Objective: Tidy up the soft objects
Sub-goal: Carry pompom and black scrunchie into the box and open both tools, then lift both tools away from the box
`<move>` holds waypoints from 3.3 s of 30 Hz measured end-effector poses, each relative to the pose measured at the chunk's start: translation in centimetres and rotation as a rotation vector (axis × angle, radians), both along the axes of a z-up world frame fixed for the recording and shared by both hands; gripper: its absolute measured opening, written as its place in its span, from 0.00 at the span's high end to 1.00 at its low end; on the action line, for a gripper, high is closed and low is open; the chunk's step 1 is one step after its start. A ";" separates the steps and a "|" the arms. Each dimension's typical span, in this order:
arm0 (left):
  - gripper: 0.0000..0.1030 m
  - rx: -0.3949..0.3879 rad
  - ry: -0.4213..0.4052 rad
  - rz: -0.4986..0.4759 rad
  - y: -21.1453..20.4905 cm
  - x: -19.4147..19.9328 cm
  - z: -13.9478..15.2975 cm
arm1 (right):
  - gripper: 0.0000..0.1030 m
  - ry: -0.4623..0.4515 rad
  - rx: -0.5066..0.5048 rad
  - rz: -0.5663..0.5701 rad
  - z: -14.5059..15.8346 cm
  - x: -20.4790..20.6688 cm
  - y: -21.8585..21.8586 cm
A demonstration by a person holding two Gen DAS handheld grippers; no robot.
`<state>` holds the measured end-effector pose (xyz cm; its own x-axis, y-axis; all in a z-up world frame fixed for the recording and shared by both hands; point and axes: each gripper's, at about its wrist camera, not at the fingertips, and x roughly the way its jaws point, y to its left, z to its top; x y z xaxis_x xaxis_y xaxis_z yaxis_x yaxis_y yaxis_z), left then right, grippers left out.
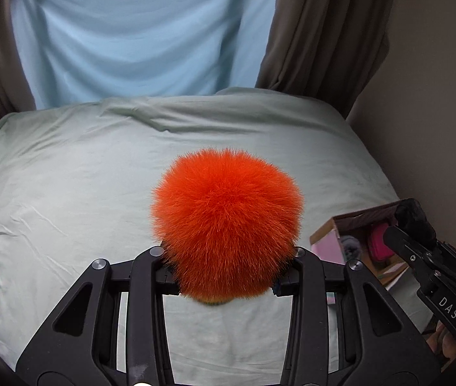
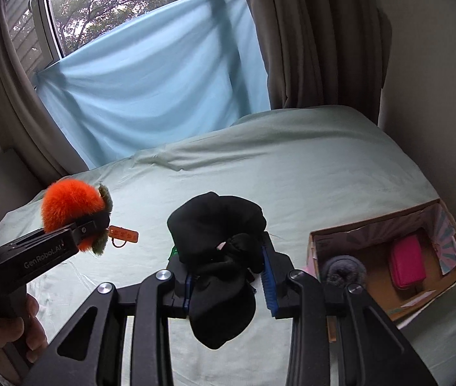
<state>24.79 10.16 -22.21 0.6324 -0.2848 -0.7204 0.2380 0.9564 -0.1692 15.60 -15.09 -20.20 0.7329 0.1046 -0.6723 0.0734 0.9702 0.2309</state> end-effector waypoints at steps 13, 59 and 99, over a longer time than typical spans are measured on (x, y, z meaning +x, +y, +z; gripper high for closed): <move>0.68 -0.028 -0.006 -0.044 -14.8 -6.4 5.2 | 0.70 0.013 -0.020 -0.028 5.6 -4.7 -12.4; 0.00 0.207 0.561 -0.202 -40.7 1.9 -15.3 | 0.00 0.513 0.107 -0.086 -13.6 8.0 -34.8; 0.00 0.110 0.239 0.008 -28.2 -10.5 4.6 | 0.00 0.300 0.016 0.025 2.8 -3.0 -27.5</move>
